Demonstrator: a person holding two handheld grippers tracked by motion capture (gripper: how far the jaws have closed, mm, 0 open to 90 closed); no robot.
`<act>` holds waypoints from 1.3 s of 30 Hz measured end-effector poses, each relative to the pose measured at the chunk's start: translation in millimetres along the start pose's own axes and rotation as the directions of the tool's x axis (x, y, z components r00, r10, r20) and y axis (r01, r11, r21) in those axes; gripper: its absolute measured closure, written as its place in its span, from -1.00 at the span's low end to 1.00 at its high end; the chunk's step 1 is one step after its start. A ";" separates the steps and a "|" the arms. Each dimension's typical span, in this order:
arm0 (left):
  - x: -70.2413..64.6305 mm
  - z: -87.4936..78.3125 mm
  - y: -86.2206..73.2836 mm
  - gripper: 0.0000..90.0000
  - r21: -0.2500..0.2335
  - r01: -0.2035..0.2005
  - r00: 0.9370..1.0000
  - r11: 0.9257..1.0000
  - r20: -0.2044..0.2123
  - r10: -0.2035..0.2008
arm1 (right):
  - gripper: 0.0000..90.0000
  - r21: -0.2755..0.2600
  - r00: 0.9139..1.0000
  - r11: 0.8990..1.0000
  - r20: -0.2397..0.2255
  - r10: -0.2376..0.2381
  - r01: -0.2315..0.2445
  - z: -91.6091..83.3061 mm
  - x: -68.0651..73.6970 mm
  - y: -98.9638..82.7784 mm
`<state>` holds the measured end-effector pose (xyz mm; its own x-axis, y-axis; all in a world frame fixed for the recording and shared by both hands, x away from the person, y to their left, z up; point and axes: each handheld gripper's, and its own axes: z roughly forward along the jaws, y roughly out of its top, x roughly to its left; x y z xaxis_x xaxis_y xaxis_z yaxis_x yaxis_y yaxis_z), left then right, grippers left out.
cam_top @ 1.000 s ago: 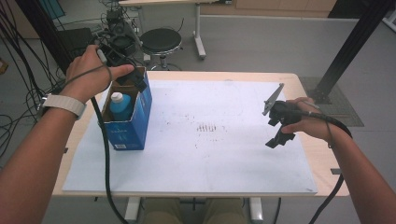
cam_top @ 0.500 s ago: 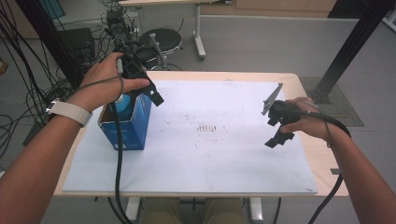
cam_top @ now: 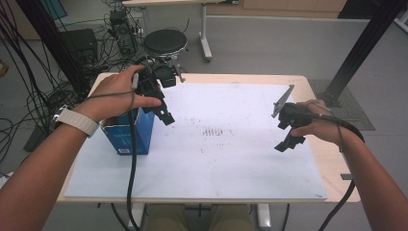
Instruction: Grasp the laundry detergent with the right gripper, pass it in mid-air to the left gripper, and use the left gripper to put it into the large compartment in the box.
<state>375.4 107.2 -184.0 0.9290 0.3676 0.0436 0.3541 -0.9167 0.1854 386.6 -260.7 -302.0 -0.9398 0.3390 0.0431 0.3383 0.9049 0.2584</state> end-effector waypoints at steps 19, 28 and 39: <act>-20.7 22.2 11.9 -0.77 0.021 -0.098 0.995 0.995 0.021 0.097 | -0.79 -0.011 1.000 1.000 0.002 -0.001 0.001 3.5 0.4 3.7; -27.5 30.4 15.0 -0.77 0.023 -0.126 0.992 0.992 0.035 0.125 | -0.79 -0.006 1.000 1.000 0.000 0.006 -0.006 5.8 0.7 2.6; -32.0 39.8 16.5 -0.76 0.059 -0.163 0.986 0.985 0.042 0.161 | -0.79 -0.011 1.000 1.000 -0.001 0.007 -0.007 6.8 0.8 2.3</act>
<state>355.8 74.1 -221.4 0.9776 0.2082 0.0315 0.2032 -0.9720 0.1179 386.9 -256.6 -307.9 -0.9375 0.3449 0.0462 0.3442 0.8997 0.2685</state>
